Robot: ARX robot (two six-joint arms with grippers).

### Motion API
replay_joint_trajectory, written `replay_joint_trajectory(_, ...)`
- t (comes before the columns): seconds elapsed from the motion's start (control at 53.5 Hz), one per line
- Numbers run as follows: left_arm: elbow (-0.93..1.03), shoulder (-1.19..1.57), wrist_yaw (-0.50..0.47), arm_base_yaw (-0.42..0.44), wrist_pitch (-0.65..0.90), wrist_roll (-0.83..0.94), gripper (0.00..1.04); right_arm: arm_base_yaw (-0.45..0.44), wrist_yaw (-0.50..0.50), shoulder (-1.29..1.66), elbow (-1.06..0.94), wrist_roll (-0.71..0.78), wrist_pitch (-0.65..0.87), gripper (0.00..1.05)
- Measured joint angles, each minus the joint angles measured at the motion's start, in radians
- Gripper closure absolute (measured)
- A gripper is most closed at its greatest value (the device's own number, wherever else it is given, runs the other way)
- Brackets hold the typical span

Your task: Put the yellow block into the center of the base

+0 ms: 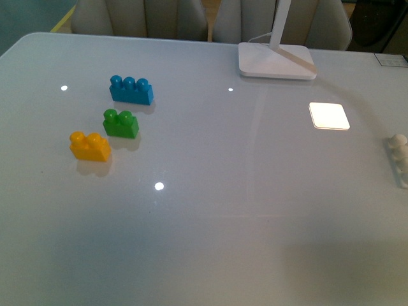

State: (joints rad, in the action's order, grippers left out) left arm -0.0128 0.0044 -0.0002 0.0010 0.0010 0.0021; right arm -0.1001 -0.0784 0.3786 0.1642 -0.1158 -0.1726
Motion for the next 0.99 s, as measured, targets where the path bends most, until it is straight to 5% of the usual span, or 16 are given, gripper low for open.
replay_joint_trajectory(0.112, 0.0, 0.0, 0.0, 0.0, 0.0, 0.0, 0.07, -0.228, 0.185, 0.343, 0.089, 0.093, 0.296, 0.09)
replay_joint_trajectory(0.337, 0.0, 0.0, 0.0, 0.0, 0.0, 0.0, 0.07, -0.346, 0.29, 0.895, 0.308, 0.251, 0.614, 0.09)
replay_joint_trajectory(0.991, 0.0, 0.0, 0.0, 0.0, 0.0, 0.0, 0.07, -0.441, 0.427, 1.759, 0.743, 0.468, 0.654, 0.09)
